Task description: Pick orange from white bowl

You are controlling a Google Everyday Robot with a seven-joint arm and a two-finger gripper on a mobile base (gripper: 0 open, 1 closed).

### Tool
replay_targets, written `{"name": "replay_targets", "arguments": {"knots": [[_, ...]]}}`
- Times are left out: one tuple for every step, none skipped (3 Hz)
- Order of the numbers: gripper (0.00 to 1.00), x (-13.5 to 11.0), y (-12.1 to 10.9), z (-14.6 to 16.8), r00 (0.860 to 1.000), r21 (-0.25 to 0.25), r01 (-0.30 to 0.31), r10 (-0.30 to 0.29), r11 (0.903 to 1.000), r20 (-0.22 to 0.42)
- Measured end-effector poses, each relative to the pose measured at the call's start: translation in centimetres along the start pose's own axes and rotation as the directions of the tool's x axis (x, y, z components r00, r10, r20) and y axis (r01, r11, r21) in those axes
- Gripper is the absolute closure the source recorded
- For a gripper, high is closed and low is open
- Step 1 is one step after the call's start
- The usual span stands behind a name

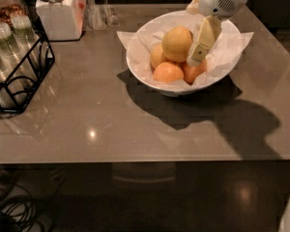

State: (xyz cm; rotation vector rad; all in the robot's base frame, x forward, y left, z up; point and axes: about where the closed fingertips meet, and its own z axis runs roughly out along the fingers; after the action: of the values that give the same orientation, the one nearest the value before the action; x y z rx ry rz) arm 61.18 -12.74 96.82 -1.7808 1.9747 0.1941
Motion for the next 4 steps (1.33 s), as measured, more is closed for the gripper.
{"name": "replay_targets", "arguments": {"knots": [[0.0, 0.3, -1.4, 2.6, 0.999, -0.033, -0.043, 0.042, 0.9985, -0.024], [0.0, 0.8, -2.1, 3.9, 0.997, -0.049, -0.067, 0.065, 0.9966, -0.043], [0.0, 1.0, -2.4, 5.0, 0.995, -0.075, -0.099, 0.097, 0.9922, -0.034], [0.0, 2.0, -2.4, 5.8, 0.99, -0.102, -0.134, 0.131, 0.9857, -0.044]]}}
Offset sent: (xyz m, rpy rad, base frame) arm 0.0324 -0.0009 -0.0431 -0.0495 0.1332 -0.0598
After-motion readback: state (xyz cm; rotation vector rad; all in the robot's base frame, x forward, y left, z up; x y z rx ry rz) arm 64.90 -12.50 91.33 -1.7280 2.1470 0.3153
